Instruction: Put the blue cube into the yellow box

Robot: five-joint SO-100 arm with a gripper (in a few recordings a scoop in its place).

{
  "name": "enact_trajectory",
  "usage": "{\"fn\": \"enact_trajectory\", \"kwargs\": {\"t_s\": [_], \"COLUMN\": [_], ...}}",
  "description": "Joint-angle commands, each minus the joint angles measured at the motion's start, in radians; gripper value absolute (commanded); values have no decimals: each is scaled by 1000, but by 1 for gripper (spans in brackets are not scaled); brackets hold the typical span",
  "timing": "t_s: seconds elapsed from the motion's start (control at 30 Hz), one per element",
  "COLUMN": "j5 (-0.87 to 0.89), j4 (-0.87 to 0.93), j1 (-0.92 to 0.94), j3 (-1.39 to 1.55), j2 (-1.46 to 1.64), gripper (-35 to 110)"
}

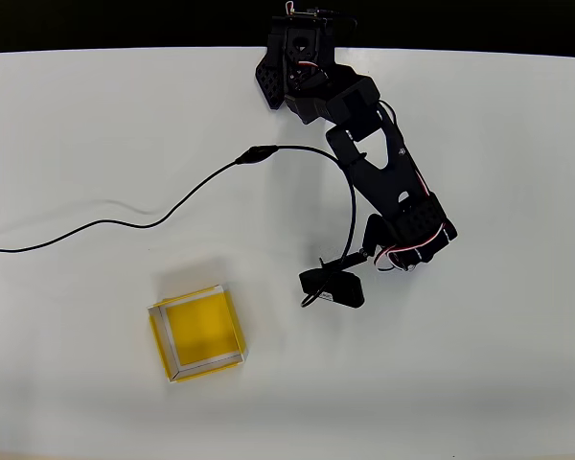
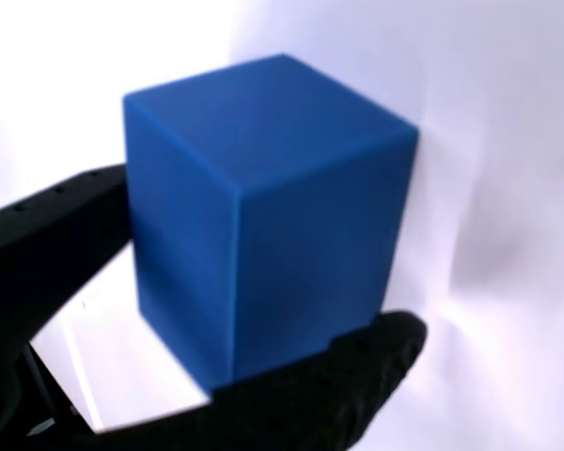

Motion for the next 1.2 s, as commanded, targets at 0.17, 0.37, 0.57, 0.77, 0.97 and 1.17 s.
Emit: {"fn": "enact_trajectory", "kwargs": {"t_s": [0.17, 0.37, 0.57, 0.77, 0.97, 1.17], "j5": [-28, -41, -92, -209, -373, -557], "j4": [-57, -114, -144, -152, -192, -295], "j1": [5, 28, 92, 224, 420, 634], "j3": [-46, -17, -8, -37, -54, -63], "j2": [49, 83, 147, 244, 362, 468], "gripper": [26, 19, 18, 18, 18, 19]}}
